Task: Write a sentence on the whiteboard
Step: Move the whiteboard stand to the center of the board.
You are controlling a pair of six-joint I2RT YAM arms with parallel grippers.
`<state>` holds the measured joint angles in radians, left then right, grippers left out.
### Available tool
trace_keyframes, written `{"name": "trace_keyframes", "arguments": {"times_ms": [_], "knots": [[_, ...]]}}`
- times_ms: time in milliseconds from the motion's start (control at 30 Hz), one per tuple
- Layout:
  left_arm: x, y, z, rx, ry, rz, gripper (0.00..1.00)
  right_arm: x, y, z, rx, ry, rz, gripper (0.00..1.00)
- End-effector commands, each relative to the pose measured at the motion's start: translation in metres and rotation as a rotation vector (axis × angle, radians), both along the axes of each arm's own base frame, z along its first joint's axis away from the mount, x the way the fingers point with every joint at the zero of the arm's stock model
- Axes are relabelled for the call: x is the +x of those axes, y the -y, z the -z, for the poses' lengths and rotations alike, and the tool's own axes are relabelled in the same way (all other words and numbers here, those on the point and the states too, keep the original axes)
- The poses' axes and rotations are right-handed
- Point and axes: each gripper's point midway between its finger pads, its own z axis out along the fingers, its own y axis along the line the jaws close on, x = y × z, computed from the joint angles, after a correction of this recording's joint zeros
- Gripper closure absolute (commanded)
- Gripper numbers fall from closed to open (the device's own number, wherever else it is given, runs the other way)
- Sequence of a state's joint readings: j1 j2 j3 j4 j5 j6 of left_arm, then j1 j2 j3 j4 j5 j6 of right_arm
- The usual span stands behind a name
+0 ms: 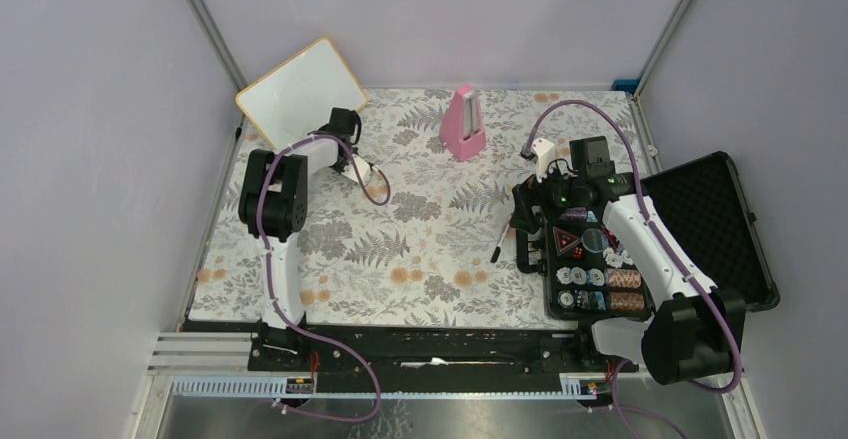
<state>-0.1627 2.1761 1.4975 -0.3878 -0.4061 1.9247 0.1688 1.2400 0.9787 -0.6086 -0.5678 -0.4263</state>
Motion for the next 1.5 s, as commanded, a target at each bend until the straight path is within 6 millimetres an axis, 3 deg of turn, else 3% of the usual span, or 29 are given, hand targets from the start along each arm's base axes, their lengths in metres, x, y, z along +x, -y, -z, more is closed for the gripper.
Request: {"name": "trace_keyframes", "arguments": {"times_ms": [0,267,467,633,967,1200,1467], "knots": [[-0.01,-0.007,0.004,0.072,-0.015,0.046,0.82,0.004,0.001,-0.009,0.0,0.031,-0.004,0.01],[-0.031,0.015,0.001,0.062,-0.013,0.107,0.98,0.004,0.0,-0.01,0.004,0.032,-0.004,0.01],[-0.065,0.046,0.005,0.063,-0.03,0.174,1.0,0.002,0.001,-0.011,-0.002,0.032,-0.006,0.01],[-0.103,0.081,0.008,0.048,-0.04,0.223,1.0,0.0,0.003,-0.014,-0.01,0.042,-0.003,0.01],[-0.214,0.148,0.011,0.019,-0.116,0.365,1.0,-0.005,0.006,-0.022,-0.02,0.061,-0.004,0.01],[-0.276,0.172,0.01,0.008,-0.147,0.451,1.0,-0.008,0.008,-0.024,-0.028,0.065,-0.005,0.01],[-0.32,0.194,0.008,-0.038,-0.175,0.472,1.0,-0.01,0.012,-0.018,-0.057,0.053,-0.006,0.01]]}}
